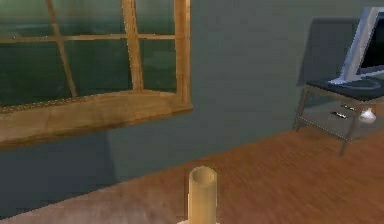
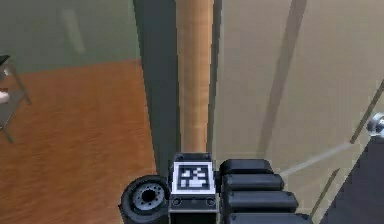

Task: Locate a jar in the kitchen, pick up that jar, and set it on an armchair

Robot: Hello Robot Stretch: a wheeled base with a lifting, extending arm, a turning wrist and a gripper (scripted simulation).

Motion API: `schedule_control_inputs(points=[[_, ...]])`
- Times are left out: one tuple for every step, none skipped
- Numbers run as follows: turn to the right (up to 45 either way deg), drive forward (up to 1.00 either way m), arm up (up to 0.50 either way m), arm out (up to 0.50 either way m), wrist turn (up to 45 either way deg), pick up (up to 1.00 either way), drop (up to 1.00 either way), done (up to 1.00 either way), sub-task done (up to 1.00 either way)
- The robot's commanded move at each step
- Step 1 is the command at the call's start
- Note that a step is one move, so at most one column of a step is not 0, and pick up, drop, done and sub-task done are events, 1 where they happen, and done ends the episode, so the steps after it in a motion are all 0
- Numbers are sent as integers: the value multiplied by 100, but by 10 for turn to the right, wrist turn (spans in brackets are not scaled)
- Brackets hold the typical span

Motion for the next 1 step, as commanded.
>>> schedule_control_inputs(points=[[0,30,0,0,0,0,0,0,0]])
